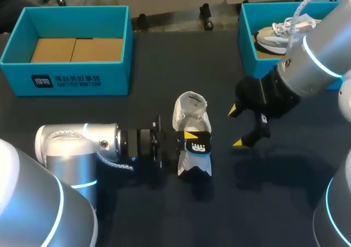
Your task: Take the shoe out of the shoebox, open the shoe tongue, remove and reinsert the insole, then place the shoe into the shoebox
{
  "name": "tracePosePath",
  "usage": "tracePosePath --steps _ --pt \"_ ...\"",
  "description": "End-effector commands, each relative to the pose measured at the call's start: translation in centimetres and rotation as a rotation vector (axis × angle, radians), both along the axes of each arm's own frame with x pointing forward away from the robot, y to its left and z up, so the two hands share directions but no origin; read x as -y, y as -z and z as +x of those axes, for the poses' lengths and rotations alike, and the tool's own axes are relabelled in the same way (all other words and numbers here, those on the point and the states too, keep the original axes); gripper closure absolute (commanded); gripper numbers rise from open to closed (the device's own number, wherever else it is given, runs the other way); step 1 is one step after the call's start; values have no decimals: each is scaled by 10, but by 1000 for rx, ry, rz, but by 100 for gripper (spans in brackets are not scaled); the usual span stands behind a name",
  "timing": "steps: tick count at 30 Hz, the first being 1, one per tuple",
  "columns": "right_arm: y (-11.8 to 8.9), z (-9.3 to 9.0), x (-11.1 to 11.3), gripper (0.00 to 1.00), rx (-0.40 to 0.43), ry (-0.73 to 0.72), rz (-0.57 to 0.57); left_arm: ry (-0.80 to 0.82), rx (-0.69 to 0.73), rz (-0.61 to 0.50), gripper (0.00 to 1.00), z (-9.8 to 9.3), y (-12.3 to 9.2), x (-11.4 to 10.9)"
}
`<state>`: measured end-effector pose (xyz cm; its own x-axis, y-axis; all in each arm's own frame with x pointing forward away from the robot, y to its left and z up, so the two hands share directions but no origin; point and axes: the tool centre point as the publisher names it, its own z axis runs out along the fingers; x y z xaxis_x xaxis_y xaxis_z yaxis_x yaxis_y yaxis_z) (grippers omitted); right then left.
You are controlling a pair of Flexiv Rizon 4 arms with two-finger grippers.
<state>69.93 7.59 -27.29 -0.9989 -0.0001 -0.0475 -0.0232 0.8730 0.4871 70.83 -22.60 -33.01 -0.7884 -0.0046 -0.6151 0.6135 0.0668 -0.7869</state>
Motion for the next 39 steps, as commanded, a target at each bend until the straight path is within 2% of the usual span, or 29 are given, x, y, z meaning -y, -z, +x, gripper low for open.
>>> tracePosePath --steps 1,9,16,18,20,23,26,27,28,29,30,39 --pt "-2 14 -5 0 -6 -20 -25 0 -4 8 100 4 4 4" --pt "-2 28 -5 0 12 -53 -51 -17 -9 23 100 9 10 5" --pt "-2 32 -7 0 23 -51 -63 -25 -12 25 100 9 9 4" --pt "-2 32 -7 0 23 -51 -63 -20 -12 11 72 6 3 4" --pt "-2 32 -7 0 23 -51 -63 -15 -7 -4 61 4 -3 3" --pt "-2 32 -7 0 23 -51 -63 -13 -3 -18 62 2 -10 1" --pt "-2 32 -7 0 23 -51 -63 -5 0 -21 69 0 -13 0" --pt "-2 32 -7 0 23 -51 -63 1 4 -16 73 -1 -12 0" --pt "-2 32 -7 0 23 -51 -63 3 5 -11 82 -2 -11 0" --pt "-2 32 -7 0 23 -51 -63 10 5 -2 95 -2 -9 0" --pt "-2 32 -7 0 23 -51 -63 12 8 11 100 -1 -7 1" --pt "-2 32 -7 0 23 -51 -63 16 51 84 100 7 11 4"
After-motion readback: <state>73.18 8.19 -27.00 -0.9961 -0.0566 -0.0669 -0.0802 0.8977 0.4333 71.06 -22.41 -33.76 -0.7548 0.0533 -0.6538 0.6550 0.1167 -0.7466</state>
